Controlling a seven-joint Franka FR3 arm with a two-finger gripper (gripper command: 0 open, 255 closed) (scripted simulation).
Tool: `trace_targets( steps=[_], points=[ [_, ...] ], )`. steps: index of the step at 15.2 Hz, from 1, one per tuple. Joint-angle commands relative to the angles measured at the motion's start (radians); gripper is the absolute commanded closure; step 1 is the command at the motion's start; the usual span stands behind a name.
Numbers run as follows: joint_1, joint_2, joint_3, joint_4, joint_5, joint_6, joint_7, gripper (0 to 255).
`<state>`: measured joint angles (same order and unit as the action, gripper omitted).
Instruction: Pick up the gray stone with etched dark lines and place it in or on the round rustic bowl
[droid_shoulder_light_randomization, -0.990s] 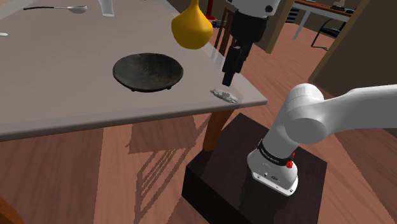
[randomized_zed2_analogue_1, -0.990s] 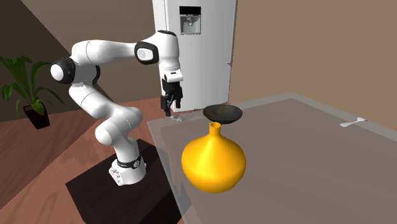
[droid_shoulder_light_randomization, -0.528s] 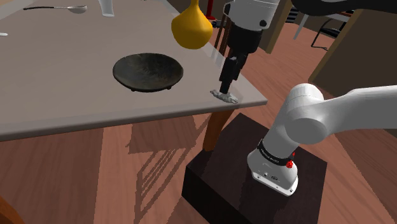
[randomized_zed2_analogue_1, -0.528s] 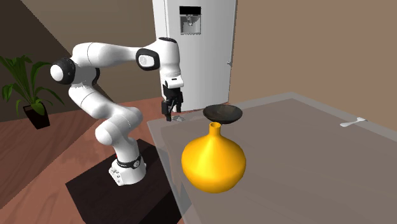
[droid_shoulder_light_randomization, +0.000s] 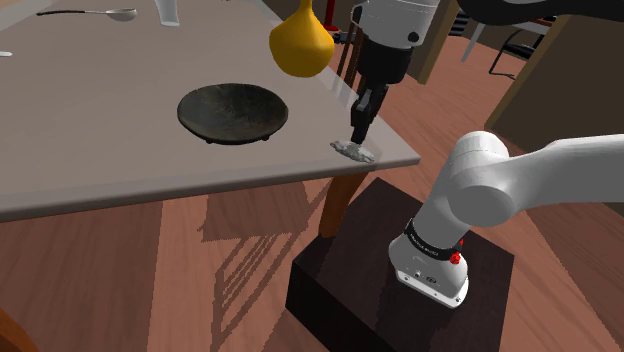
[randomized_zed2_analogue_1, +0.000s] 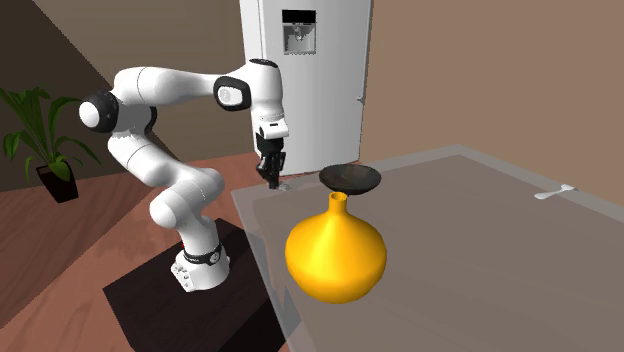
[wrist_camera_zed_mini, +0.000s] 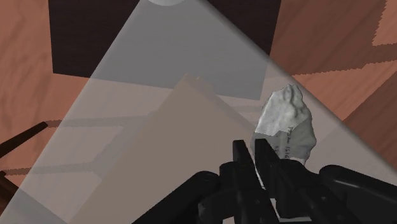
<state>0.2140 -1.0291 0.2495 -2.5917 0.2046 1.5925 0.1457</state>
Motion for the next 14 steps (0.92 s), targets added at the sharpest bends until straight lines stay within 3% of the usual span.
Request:
trace_targets(
  steps=[1,6,7,10,14],
  points=[
    [0.000,0.000,0.000,0.000,0.000,0.000,0.000,255],
    [0.000,0.000,0.000,0.000,0.000,0.000,0.000,255],
    [0.000,0.000,0.000,0.000,0.000,0.000,0.000,0],
    [0.063,0.206,0.029,0.178,-0.045,-0.075,-0.141,0],
    [0.069,0.200,0.034,0.137,-0.041,-0.043,-0.148,0]
  ],
)
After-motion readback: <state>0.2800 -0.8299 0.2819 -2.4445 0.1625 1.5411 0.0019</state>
